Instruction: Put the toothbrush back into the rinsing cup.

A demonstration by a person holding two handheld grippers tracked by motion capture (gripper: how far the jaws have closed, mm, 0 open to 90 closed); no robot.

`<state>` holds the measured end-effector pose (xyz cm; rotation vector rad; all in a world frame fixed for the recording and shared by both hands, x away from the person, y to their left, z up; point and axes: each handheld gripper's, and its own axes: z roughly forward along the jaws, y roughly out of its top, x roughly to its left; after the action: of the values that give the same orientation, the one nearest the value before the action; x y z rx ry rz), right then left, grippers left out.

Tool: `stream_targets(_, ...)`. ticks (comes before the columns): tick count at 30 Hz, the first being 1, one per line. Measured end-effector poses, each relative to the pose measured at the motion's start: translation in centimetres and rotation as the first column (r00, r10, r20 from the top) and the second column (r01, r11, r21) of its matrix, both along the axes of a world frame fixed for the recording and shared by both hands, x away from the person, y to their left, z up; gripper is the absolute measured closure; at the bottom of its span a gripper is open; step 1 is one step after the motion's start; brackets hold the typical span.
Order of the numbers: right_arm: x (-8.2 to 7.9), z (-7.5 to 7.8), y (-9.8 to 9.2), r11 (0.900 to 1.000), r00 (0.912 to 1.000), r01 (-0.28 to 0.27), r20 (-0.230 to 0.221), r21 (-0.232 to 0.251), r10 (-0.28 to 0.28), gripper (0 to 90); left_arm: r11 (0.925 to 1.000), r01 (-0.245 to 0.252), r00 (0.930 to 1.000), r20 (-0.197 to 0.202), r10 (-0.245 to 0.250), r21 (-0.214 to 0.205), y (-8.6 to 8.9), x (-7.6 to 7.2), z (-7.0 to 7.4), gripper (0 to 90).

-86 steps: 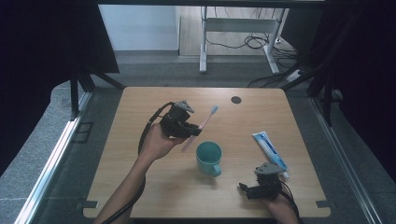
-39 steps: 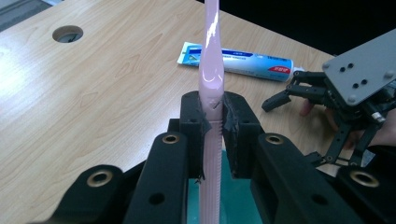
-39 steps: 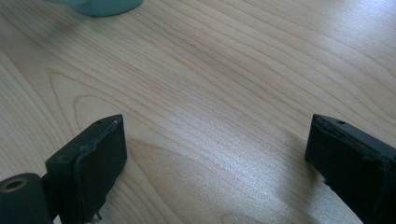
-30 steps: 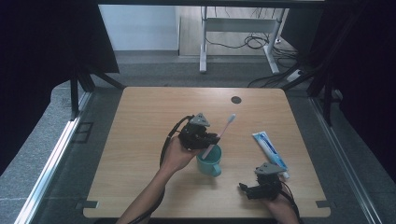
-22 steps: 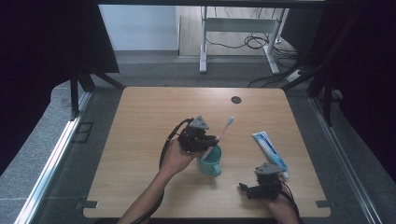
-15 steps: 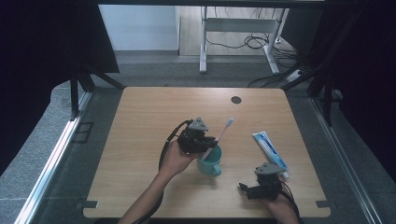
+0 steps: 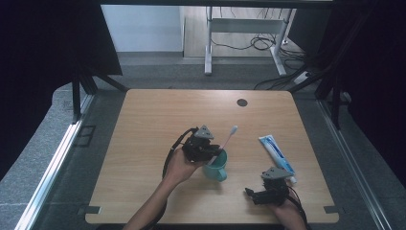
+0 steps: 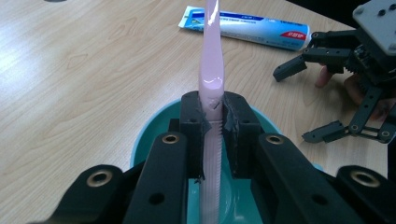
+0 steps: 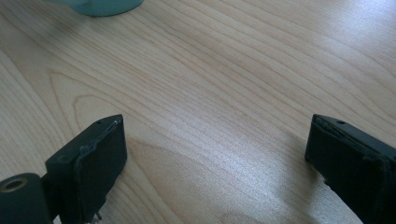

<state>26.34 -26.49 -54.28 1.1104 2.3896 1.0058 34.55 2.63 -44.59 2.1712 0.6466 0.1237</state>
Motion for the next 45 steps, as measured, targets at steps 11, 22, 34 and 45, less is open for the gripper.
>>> stream_targets(11,0.0,0.0,0.0,1.0000,1.0000,0.000,0.000,-0.001,0.000,5.1,0.9994,0.004,0.9999,-0.010,-0.004,0.035,-0.6,-0.1,-0.8,79.0)
stream_targets(22,0.0,0.0,0.0,1.0000,1.0000,0.000,0.000,-0.001,0.000,5.1,0.9969,-0.004,0.9999,-0.009,0.005,0.079,-1.1,-0.2,-1.6,78.4)
stream_targets(34,0.0,0.0,0.0,1.0000,1.0000,-0.001,0.001,-0.002,0.001,5.1,0.9946,-0.018,0.9998,0.002,0.018,0.102,-1.2,-0.3,-2.0,75.5)
stream_targets(45,0.0,0.0,0.0,1.0000,1.0000,-0.001,0.002,-0.002,0.001,5.1,0.9958,-0.025,0.9991,0.036,0.022,0.088,-0.8,-0.5,-1.6,61.8)
